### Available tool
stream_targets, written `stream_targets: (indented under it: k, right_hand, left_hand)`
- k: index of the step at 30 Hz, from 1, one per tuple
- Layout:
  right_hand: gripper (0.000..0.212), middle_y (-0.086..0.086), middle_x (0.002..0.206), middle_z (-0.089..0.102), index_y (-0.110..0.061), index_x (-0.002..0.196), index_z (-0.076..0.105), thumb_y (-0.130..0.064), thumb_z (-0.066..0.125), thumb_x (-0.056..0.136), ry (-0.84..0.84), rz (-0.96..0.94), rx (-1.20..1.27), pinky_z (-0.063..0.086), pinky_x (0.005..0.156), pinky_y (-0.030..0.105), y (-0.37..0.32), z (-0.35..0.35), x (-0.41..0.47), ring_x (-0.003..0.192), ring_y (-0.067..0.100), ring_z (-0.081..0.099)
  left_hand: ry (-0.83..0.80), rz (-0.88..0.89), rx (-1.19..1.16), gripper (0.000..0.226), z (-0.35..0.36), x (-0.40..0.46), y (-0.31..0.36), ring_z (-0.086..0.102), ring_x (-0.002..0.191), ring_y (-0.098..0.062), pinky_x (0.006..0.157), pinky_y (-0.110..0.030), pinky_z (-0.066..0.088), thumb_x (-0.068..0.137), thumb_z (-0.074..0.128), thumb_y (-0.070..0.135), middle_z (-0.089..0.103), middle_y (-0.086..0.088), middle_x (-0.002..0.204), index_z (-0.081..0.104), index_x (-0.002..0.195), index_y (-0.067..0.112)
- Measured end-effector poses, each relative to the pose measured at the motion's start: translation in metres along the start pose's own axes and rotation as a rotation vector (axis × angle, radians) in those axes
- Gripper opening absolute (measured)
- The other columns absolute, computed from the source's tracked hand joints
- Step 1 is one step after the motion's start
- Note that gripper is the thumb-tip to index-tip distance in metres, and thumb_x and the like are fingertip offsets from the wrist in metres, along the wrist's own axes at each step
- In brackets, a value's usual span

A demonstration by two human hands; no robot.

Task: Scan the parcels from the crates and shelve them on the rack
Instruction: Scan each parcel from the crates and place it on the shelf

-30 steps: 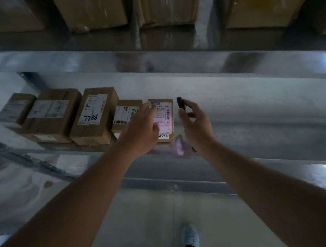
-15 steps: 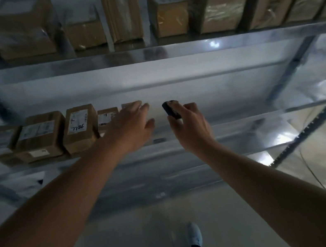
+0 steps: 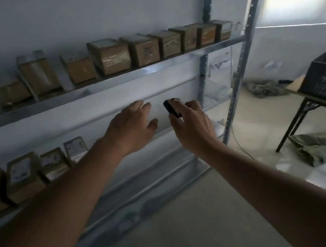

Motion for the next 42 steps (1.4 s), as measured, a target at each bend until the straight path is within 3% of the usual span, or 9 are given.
stream_targets:
  k: [4, 7, 17, 20, 29, 36, 42]
  right_hand:
    - [0.043, 0.009, 0.14, 0.055, -0.047, 0.15, 0.049, -0.042, 0.055, 0.108, 0.073, 0.04, -0.052, 0.046, 0.067, 0.032, 0.067, -0.072, -0.007, 0.102, 0.032, 0.068]
    - [0.043, 0.01, 0.14, 0.056, -0.045, 0.151, 0.051, -0.041, 0.055, 0.108, 0.091, 0.078, -0.081, 0.041, 0.067, 0.03, 0.121, -0.124, -0.013, 0.104, 0.032, 0.068]
    - [0.044, 0.009, 0.137, 0.058, -0.045, 0.15, 0.051, -0.042, 0.058, 0.107, 0.204, 0.198, -0.155, 0.048, 0.07, 0.034, 0.288, -0.272, -0.034, 0.102, 0.034, 0.068]
    - [0.044, 0.009, 0.135, 0.058, -0.045, 0.15, 0.051, -0.042, 0.058, 0.106, 0.248, 0.254, -0.171, 0.058, 0.077, 0.043, 0.33, -0.306, -0.033, 0.102, 0.035, 0.068]
    - [0.046, 0.011, 0.136, 0.056, -0.038, 0.152, 0.052, -0.042, 0.058, 0.106, 0.328, 0.428, -0.242, 0.06, 0.085, 0.054, 0.466, -0.366, 0.008, 0.11, 0.037, 0.068]
    - [0.047, 0.009, 0.133, 0.055, -0.037, 0.153, 0.052, -0.045, 0.057, 0.106, 0.389, 0.592, -0.3, 0.06, 0.085, 0.053, 0.571, -0.401, 0.056, 0.106, 0.033, 0.067]
    - [0.048, 0.009, 0.132, 0.056, -0.036, 0.155, 0.051, -0.044, 0.056, 0.108, 0.434, 0.699, -0.337, 0.061, 0.082, 0.05, 0.652, -0.445, 0.076, 0.104, 0.031, 0.067]
  left_hand:
    - [-0.01, 0.078, -0.024, 0.059, 0.012, 0.031, 0.093, 0.043, 0.146, -0.031, 0.113, -0.049, 0.044, 0.106, 0.049, 0.044, 0.04, -0.008, 0.163, 0.043, 0.156, 0.013]
    - [-0.014, 0.116, -0.039, 0.055, 0.028, 0.055, 0.165, 0.051, 0.137, -0.033, 0.106, -0.05, 0.049, 0.106, 0.049, 0.044, 0.048, -0.01, 0.154, 0.048, 0.149, 0.01]
    - [-0.017, 0.329, -0.128, 0.059, 0.076, 0.13, 0.388, 0.051, 0.139, -0.031, 0.108, -0.047, 0.047, 0.107, 0.051, 0.045, 0.046, -0.008, 0.159, 0.042, 0.156, 0.014]
    - [-0.022, 0.401, -0.122, 0.061, 0.09, 0.158, 0.439, 0.051, 0.14, -0.029, 0.109, -0.047, 0.047, 0.106, 0.05, 0.047, 0.046, -0.007, 0.159, 0.041, 0.157, 0.014]
    - [-0.063, 0.597, -0.168, 0.062, 0.152, 0.269, 0.564, 0.049, 0.142, -0.028, 0.111, -0.047, 0.048, 0.106, 0.051, 0.047, 0.046, -0.007, 0.159, 0.04, 0.157, 0.013]
    - [-0.136, 0.736, -0.223, 0.057, 0.207, 0.373, 0.652, 0.055, 0.133, -0.027, 0.103, -0.046, 0.051, 0.105, 0.052, 0.044, 0.053, -0.007, 0.149, 0.045, 0.152, 0.012]
    - [-0.175, 0.855, -0.25, 0.062, 0.244, 0.44, 0.736, 0.047, 0.144, -0.025, 0.112, -0.041, 0.042, 0.106, 0.053, 0.045, 0.046, -0.006, 0.16, 0.042, 0.158, 0.012]
Point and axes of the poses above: each hand's wrist, its own x-axis towards the middle knuckle, its own z-axis out of the palm, y = z × x, the point moved 6 cm from there along x, towards the middle knuckle
